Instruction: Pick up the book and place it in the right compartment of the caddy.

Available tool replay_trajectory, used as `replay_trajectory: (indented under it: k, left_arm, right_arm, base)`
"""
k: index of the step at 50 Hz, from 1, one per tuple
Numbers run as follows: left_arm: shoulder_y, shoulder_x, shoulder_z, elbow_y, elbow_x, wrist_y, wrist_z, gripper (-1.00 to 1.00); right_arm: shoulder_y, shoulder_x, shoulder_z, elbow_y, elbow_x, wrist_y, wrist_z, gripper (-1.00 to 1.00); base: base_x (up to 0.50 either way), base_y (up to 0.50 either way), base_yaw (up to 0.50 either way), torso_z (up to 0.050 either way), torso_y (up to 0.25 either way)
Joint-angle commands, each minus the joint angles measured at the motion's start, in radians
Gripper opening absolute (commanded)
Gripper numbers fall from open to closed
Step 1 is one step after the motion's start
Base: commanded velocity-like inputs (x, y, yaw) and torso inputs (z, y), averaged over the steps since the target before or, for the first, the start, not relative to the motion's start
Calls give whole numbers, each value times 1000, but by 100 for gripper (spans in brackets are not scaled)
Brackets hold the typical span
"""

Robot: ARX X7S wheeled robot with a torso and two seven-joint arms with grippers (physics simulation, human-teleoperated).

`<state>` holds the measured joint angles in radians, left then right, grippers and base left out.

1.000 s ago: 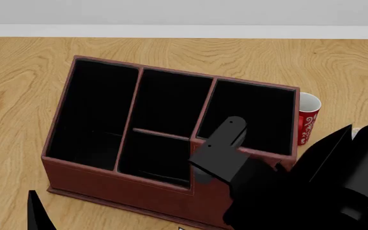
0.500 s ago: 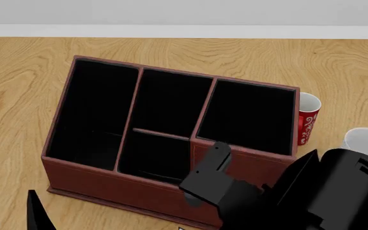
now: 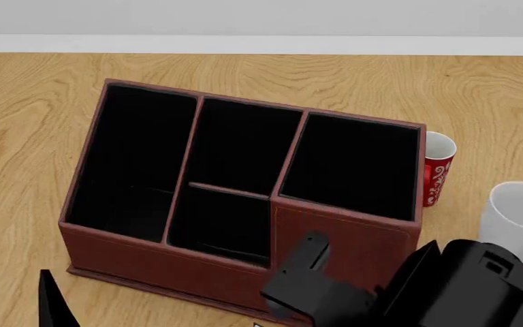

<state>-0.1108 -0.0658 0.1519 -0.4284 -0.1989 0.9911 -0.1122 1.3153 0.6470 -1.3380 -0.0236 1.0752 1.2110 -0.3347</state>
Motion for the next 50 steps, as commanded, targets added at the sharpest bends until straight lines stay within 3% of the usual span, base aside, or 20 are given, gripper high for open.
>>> replay_trajectory:
  k: [1, 11, 12, 50]
  left_arm:
    - [1, -6, 9, 3, 1, -6, -16, 100]
    - [1, -11, 15, 5, 1, -10, -28, 100]
    - [1, -11, 16, 5, 1, -10, -29, 100]
    - [-6, -19, 29, -10, 6, 19, -48, 100]
  right_arm:
    - [-24, 1, -30, 16, -25, -21, -15, 100]
    - [-51, 4, -45, 42, -42, -43, -18, 100]
    - [-50, 5, -46, 39, -45, -46, -17, -100]
    - [125, 74, 170, -203, 208, 61, 131, -100]
  base:
    - [0, 0, 0, 0, 0]
    - [0, 0, 0, 0, 0]
    - [0, 0, 0, 0, 0]
    - [0, 0, 0, 0, 0]
